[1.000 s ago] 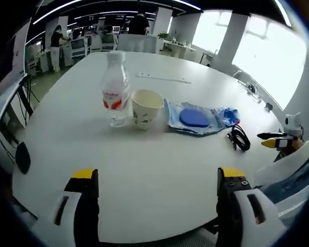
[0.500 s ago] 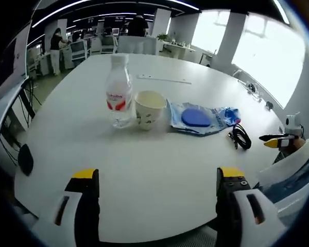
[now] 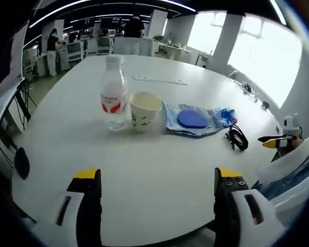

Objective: Arrange the tabletop items into an orderly group along one side of the table until the central work area is clear of visible clutter.

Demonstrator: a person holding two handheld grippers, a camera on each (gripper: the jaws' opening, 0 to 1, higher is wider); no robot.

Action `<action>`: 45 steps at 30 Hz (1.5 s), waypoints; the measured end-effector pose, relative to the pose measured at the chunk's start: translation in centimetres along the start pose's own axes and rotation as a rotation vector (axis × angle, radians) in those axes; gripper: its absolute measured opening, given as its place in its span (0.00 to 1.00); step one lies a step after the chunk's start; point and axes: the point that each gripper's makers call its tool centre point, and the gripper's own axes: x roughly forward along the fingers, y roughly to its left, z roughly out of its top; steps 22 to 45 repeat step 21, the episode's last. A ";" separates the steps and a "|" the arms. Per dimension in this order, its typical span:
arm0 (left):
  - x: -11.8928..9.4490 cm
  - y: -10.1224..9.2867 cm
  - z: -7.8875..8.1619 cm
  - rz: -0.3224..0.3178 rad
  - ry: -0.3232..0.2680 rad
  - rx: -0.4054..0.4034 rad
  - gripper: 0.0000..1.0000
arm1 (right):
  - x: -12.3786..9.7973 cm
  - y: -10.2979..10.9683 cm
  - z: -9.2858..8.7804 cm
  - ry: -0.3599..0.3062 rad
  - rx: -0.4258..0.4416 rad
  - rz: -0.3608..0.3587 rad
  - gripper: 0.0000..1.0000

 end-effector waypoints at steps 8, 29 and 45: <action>0.6 -1.1 0.0 -0.029 0.003 0.003 0.93 | -0.1 -0.6 0.5 -0.021 0.036 -0.008 0.76; 0.8 -1.3 -0.3 -0.037 0.020 0.000 0.90 | 0.5 -0.8 -0.1 -0.049 0.200 0.035 0.72; 0.8 -1.3 -0.3 -0.037 0.020 0.000 0.90 | 0.5 -0.8 -0.1 -0.049 0.200 0.035 0.72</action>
